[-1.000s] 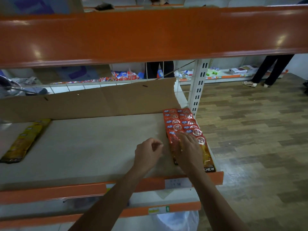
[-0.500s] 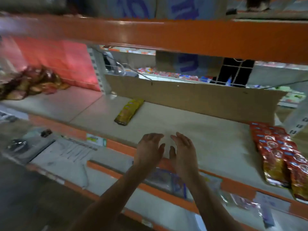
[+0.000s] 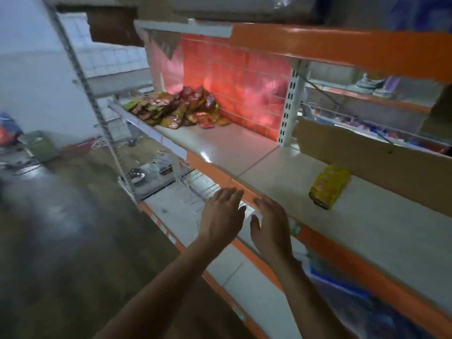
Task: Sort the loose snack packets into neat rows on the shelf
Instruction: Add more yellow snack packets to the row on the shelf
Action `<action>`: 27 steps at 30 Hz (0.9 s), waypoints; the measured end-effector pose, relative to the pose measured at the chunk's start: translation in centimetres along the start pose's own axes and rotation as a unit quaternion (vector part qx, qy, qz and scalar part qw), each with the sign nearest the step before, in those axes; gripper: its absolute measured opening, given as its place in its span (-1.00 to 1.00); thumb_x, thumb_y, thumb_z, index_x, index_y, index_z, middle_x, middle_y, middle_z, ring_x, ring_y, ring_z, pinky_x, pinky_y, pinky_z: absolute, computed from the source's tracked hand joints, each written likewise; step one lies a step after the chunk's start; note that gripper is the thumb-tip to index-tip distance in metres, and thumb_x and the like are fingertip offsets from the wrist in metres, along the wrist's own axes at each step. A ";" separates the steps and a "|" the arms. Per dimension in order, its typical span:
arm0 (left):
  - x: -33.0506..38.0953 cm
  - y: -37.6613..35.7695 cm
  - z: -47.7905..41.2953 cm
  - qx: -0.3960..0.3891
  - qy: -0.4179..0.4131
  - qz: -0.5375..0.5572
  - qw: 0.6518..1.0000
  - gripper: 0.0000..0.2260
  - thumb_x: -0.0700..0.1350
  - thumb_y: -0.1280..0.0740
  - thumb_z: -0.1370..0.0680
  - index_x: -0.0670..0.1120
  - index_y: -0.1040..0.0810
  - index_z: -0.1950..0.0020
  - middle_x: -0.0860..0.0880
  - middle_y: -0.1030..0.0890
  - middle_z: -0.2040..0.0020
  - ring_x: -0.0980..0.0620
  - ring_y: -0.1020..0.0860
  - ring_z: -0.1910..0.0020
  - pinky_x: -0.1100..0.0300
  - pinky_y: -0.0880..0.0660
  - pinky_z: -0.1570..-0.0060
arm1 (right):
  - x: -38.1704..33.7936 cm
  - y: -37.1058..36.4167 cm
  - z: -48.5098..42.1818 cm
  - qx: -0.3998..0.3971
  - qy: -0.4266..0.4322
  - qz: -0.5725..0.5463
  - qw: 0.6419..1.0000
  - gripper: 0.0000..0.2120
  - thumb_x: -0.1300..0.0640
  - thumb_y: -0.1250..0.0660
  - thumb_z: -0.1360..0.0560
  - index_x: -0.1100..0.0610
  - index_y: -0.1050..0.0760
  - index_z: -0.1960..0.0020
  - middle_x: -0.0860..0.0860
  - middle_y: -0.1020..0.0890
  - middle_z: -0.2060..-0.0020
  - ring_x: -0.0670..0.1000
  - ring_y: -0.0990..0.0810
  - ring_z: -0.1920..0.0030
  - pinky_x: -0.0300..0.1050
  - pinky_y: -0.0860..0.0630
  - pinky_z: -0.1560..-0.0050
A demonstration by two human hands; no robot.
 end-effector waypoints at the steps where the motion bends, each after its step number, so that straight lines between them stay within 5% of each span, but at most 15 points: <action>1: -1.5 0.1 -0.3 0.001 0.014 -0.003 1.000 -0.66 -0.10 -0.37 -0.50 -0.14 -0.54 -0.26 -0.13 -0.58 -0.24 -0.16 -0.52 -0.23 -0.04 -0.48 -0.14 | -1.0 -1.2 -0.9 -0.014 0.000 0.000 1.000 -0.60 0.20 -0.35 -0.51 0.15 -0.45 -0.33 0.08 -0.49 -0.33 0.09 -0.41 -0.36 -0.01 -0.35 -0.35; 20: -28.2 0.1 -19.9 -0.020 0.119 -0.083 0.989 -0.56 -0.03 -0.25 -0.58 -0.08 -0.33 -0.45 -0.07 -0.41 -0.41 -0.10 -0.34 -0.38 0.01 -0.35 -0.29 | -10.9 -21.9 -26.7 -0.071 0.032 -0.028 0.997 -0.61 0.22 -0.32 -0.51 0.16 -0.45 -0.33 0.09 -0.47 -0.33 0.09 -0.37 -0.36 -0.05 -0.29 -0.36; 27: -34.9 -1.9 -27.0 -0.060 0.109 -0.105 0.987 -0.47 -0.32 -0.28 -0.50 -0.10 -0.30 -0.46 -0.10 -0.37 -0.43 -0.16 -0.32 -0.37 -0.02 -0.40 -0.22 | -9.3 -25.6 -34.4 -0.068 -0.030 0.007 0.997 -0.58 0.22 -0.33 -0.47 0.24 -0.44 -0.33 0.19 -0.52 -0.25 0.19 -0.44 -0.28 -0.02 -0.30 -0.31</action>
Point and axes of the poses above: each hand's wrist, its own z-axis away from the middle knuckle, its own y-axis out of the back of the hand, x = y × z, the point moved 5 cm from there along -z, towards the middle knuckle
